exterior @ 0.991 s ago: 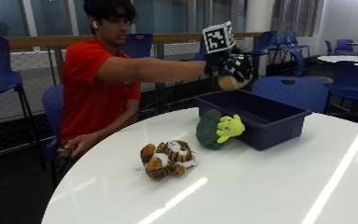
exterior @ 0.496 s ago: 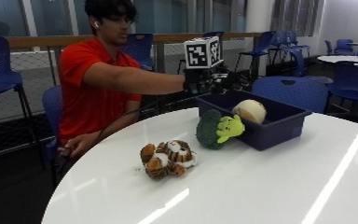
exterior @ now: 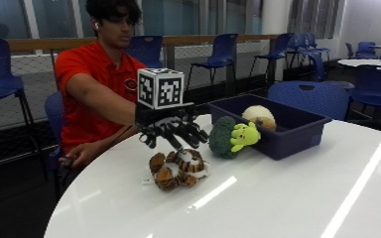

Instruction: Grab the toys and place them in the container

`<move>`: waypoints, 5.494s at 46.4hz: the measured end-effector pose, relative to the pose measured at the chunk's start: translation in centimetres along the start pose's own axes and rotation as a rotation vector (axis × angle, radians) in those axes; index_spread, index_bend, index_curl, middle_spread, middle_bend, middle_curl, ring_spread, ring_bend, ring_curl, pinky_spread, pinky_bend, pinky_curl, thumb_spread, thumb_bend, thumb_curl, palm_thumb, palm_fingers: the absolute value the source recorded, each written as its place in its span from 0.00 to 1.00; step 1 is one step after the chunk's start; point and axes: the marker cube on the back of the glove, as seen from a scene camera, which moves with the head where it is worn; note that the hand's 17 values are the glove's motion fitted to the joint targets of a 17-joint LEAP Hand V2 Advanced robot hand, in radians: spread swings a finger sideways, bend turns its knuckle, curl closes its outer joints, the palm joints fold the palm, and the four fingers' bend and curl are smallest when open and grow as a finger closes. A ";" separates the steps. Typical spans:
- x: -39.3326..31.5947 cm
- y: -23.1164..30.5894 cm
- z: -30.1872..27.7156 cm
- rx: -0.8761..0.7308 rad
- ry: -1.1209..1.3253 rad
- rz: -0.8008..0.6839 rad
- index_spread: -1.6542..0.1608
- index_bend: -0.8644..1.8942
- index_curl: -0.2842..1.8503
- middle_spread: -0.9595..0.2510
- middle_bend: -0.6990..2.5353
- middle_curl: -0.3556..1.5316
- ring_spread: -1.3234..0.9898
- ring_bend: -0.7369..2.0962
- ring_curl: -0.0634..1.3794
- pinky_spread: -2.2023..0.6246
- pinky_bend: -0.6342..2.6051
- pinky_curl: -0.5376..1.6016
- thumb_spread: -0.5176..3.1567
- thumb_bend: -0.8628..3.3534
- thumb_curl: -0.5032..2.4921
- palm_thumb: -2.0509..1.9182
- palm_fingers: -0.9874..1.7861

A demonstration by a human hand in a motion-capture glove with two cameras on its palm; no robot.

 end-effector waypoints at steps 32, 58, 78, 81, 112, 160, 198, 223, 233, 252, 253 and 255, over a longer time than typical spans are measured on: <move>0.3 -2.3 7.4 -0.119 -0.061 0.059 0.68 0.37 0.27 0.64 0.31 0.37 0.47 0.49 0.31 0.75 0.48 0.42 0.45 0.21 0.26 0.54 0.52; -5.9 -2.1 -5.5 0.101 -0.129 -0.088 0.72 0.36 0.24 0.45 0.40 0.48 0.38 0.64 0.42 0.62 0.49 0.43 0.39 0.23 0.35 0.66 0.73; -27.8 -1.9 -16.1 0.282 -0.051 -0.349 0.72 0.36 0.23 0.41 0.38 0.50 0.38 0.64 0.41 0.62 0.49 0.43 0.36 0.21 0.39 0.66 0.70; -30.0 -1.4 -17.0 0.277 -0.080 -0.379 0.72 0.36 0.22 0.41 0.37 0.50 0.37 0.63 0.41 0.62 0.50 0.43 0.36 0.21 0.39 0.66 0.68; -26.5 -1.8 -12.4 0.175 -0.103 -0.433 0.71 0.38 0.26 0.63 0.27 0.45 0.47 0.44 0.27 0.79 0.49 0.41 0.43 0.19 0.30 0.50 0.34; -18.1 -2.5 4.4 -0.263 -0.073 -0.279 0.75 0.34 0.20 0.77 0.25 0.32 0.57 0.32 0.24 0.82 0.55 0.42 0.42 0.20 0.26 0.51 0.26; -18.0 -0.3 5.4 -0.024 -0.128 -0.330 0.68 0.40 0.29 0.60 0.30 0.27 0.38 0.64 0.41 0.64 0.58 0.43 0.44 0.25 0.35 0.66 0.66; -19.2 -1.7 -12.1 0.195 -0.157 -0.284 0.65 0.39 0.36 0.47 0.35 0.34 0.37 0.64 0.44 0.62 0.52 0.44 0.33 0.23 0.42 0.69 0.76; -28.1 -0.6 -16.9 0.294 -0.215 -0.395 0.63 0.38 0.38 0.46 0.35 0.36 0.36 0.64 0.44 0.62 0.53 0.45 0.31 0.22 0.44 0.69 0.73; -32.6 0.3 -14.0 0.065 -0.041 -0.483 0.67 0.33 0.36 0.66 0.26 0.34 0.45 0.50 0.40 0.69 0.60 0.49 0.41 0.17 0.38 0.55 0.29; -32.2 0.0 -13.8 0.068 -0.033 -0.451 0.68 0.33 0.35 0.67 0.26 0.34 0.46 0.48 0.39 0.70 0.60 0.48 0.42 0.18 0.37 0.54 0.28; -31.7 -0.3 -13.4 0.080 -0.041 -0.414 0.69 0.33 0.33 0.70 0.26 0.33 0.49 0.44 0.35 0.72 0.60 0.47 0.42 0.18 0.36 0.52 0.26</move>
